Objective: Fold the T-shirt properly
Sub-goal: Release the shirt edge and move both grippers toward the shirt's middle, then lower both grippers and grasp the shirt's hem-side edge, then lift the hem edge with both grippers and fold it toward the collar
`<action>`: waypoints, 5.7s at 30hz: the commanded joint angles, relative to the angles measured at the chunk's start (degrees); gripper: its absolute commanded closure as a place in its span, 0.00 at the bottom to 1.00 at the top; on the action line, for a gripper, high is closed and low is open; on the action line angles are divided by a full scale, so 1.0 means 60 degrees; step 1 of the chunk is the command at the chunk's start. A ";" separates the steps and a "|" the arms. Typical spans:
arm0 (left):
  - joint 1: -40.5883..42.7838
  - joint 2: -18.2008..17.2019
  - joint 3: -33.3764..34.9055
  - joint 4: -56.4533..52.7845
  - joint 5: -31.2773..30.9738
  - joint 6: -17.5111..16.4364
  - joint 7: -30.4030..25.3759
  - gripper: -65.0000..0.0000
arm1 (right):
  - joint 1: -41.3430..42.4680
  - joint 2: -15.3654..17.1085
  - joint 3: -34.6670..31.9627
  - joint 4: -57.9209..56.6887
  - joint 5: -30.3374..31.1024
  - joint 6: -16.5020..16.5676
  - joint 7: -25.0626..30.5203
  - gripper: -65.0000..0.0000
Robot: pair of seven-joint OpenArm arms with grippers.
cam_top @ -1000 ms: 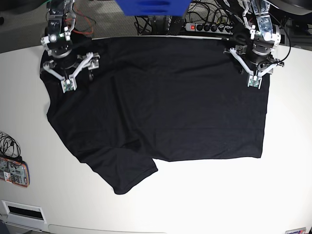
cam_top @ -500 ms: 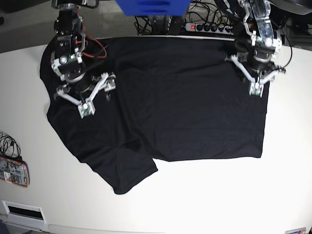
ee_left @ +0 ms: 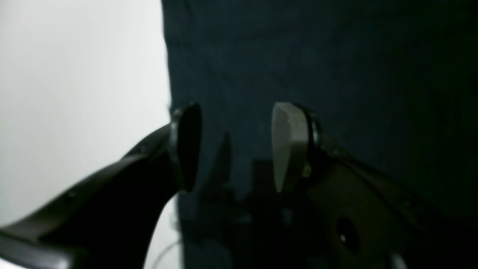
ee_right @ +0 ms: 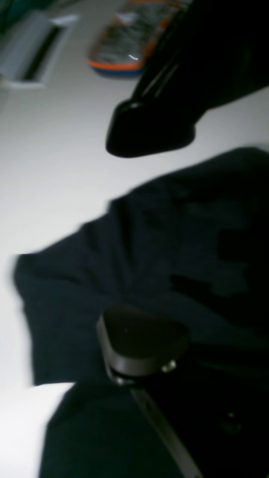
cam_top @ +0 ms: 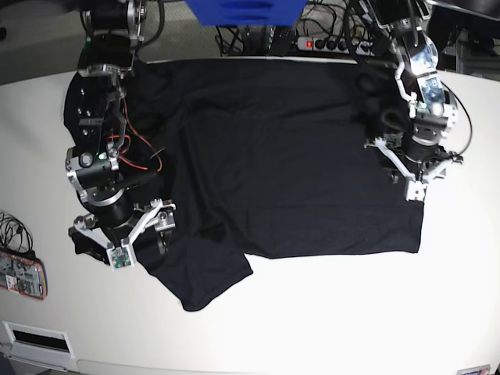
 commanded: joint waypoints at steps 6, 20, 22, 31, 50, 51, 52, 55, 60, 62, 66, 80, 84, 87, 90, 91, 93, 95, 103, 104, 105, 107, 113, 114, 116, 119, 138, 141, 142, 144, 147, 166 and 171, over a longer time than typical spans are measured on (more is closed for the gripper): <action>-0.1217 -0.0475 0.0155 0.0162 -0.0010 0.0073 -0.0134 0.56 | 0.0103 0.0071 -0.0003 0.0216 -0.0009 -0.0018 0.0146 0.04; -0.4162 -0.1046 0.0170 -0.2212 -0.0010 0.0073 -0.0119 0.56 | 0.0162 0.0862 -0.1629 0.0216 0.0049 -0.0018 0.0776 0.04; -0.4543 -0.1222 0.0170 -0.2930 -0.0112 0.0073 -0.0119 0.56 | 0.0133 0.0920 -0.2039 0.0231 0.0049 -0.0018 0.1128 0.04; -0.6960 -0.2145 0.0170 -0.7428 -0.0874 -0.0088 -0.0515 0.56 | 0.0162 0.0188 -0.1790 0.0201 0.0020 -0.0018 0.1113 0.04; -0.8294 -0.3112 0.1738 -1.5149 -0.1768 -0.0498 -0.4984 0.56 | 0.0118 0.0188 -0.1790 0.0216 0.0005 -0.0018 0.1128 0.04; -0.8279 -0.3112 0.1738 -1.5135 -0.1768 -0.0498 -0.4984 0.56 | 0.0118 0.0188 -0.1790 0.0231 0.0005 -0.0018 0.1128 0.04; -0.8147 -0.3112 0.1738 -1.5135 -0.1768 -0.0484 -0.4984 0.56 | 0.0118 0.0188 -0.1790 0.0231 0.0005 -0.0018 0.1128 0.04; -0.8089 -0.3142 0.1738 -1.5120 -0.1768 -0.0484 -0.5028 0.56 | 0.0103 0.0188 -0.1776 0.0231 0.0005 -0.0018 0.1143 0.04; -0.7693 -0.2995 0.1767 -1.5135 -0.1666 -0.0484 -0.4999 0.56 | 0.0103 0.0188 -0.1776 0.0231 0.0005 -0.0018 0.1143 0.04; -0.7532 -0.2702 0.1767 -1.5135 -0.1651 -0.0484 -0.4925 0.56 | 0.0103 0.0188 -0.1790 0.0231 0.0005 -0.0018 0.1143 0.04; -0.7297 -0.2277 0.1767 -1.4549 -0.1651 -0.0498 -0.4090 0.56 | 0.0103 0.0188 -0.1805 0.0245 0.0005 -0.0018 0.1128 0.04; -0.6741 -0.2204 0.1767 -1.2175 -0.1666 -0.0498 -0.2405 1.00 | 0.0103 0.0188 -0.1776 0.0231 0.0005 -0.0018 0.1128 0.04; -0.6741 -0.2233 0.1767 -1.2146 -0.1666 -0.0498 -0.2405 1.00 | 0.0176 0.0173 -0.1776 0.0128 0.0035 -0.0018 0.1128 0.04; -0.6726 -0.2233 0.1767 -1.2146 -0.1666 -0.0498 -0.2405 1.00 | 0.0206 0.0173 -0.1761 -0.0473 0.0035 -0.0018 0.1128 0.04; -0.6726 -0.2233 0.1767 -1.2146 -0.1666 -0.0498 -0.2405 1.00 | 0.0616 0.0158 -0.1424 -0.1352 0.0035 -0.0018 0.1128 0.04; -0.6726 -0.2233 0.1767 -1.2146 -0.1666 -0.0498 -0.2405 1.00 | 0.0924 0.0144 -0.1307 -0.1659 0.0035 -0.0018 0.1128 0.04; -0.6726 -0.2233 0.1767 -1.2146 -0.1666 -0.0498 -0.2405 1.00 | 0.1539 0.0144 -0.1058 -0.2260 0.0035 -0.0018 0.1128 0.04; -0.6711 -0.2233 0.1767 -1.2146 -0.1666 -0.0498 -0.2405 1.00 | 0.2096 0.0100 -0.0823 -0.2890 0.0049 -0.0018 0.1128 0.04; -0.6447 -0.2219 0.1767 -1.1823 -0.1666 -0.0498 -0.2420 1.00 | 0.4264 -0.0061 -0.0091 -0.6275 0.0064 -0.0048 0.1392 0.04; -0.6447 -0.2204 0.1767 -1.1750 -0.1666 -0.0498 -0.2420 1.00 | 0.4704 -0.0061 0.0041 -0.7007 0.0064 -0.0062 0.1802 0.04; -0.6447 -0.2204 0.1767 -1.1736 -0.1666 -0.0498 -0.2420 1.00 | 0.5114 -0.0076 0.0232 -0.7784 0.0064 -0.0062 0.2300 0.04; -0.6447 -0.2204 0.1767 -1.1736 -0.1666 -0.0498 -0.2420 1.00 | 0.5891 -0.0149 0.0686 -0.9293 0.0064 -0.0062 0.3077 0.04; -0.6447 -0.2233 0.1767 -1.1721 -0.1666 -0.0498 -0.2420 1.00 | 0.6828 -0.0193 0.1492 -1.2648 0.0049 -0.0062 0.4982 0.04; -0.6447 -0.2233 0.1767 -1.1721 -0.1666 -0.0498 -0.2420 1.00 | 0.6828 -0.0193 0.1477 -1.3059 0.0049 -0.0062 0.5348 0.04; -0.6447 -0.2233 0.1767 -1.1692 -0.1666 -0.0498 -0.2420 1.00 | 0.6828 -0.0193 0.1477 -1.3864 0.0035 -0.0062 0.6095 0.04; -0.6433 -0.2233 0.1767 -1.1692 -0.1666 -0.0498 -0.2420 1.00 | 0.6828 -0.0193 0.1477 -1.5081 0.0020 -0.0062 0.7355 0.04; -0.6418 -0.2072 0.1767 -1.1692 -0.1695 -0.0498 -0.2405 1.00 | 0.6785 -0.0853 -0.1658 -1.6531 -0.1914 -0.0062 0.7355 0.05; -0.6272 -0.2072 0.1767 -1.1677 -0.1739 -0.0498 -0.2405 1.00 | 0.6785 -0.0867 -0.1688 -1.6531 -0.1914 -0.0062 0.7003 0.08; -0.6257 -0.2072 0.1767 -1.1677 -0.1739 -0.0498 -0.2405 1.00 | 0.6785 -0.0867 -0.1688 -1.6531 -0.1914 -0.0062 0.6916 0.12; -0.6257 -0.2072 0.1767 -1.1677 -0.1739 -0.0498 -0.2405 1.00 | 0.6785 -0.0867 -0.1688 -1.6531 -0.1914 -0.0062 0.6872 0.25; -0.6242 -0.2072 0.1767 -1.1677 -0.1739 -0.0498 -0.2405 1.00 | 0.6785 -0.0867 -0.1688 -1.6531 -0.1914 -0.0062 0.6872 0.53; -0.5422 -0.2116 0.1738 -0.9684 -0.1666 -0.0498 -0.2347 1.00 | 0.5510 -0.0867 0.0745 -1.3894 -0.1914 -0.0062 0.6784 1.00; -0.4323 -0.2072 0.1738 -0.7545 -0.1666 -0.0484 -0.2347 1.00 | 0.4748 -0.0867 0.0745 -1.2560 -0.1914 -0.0062 0.6784 1.00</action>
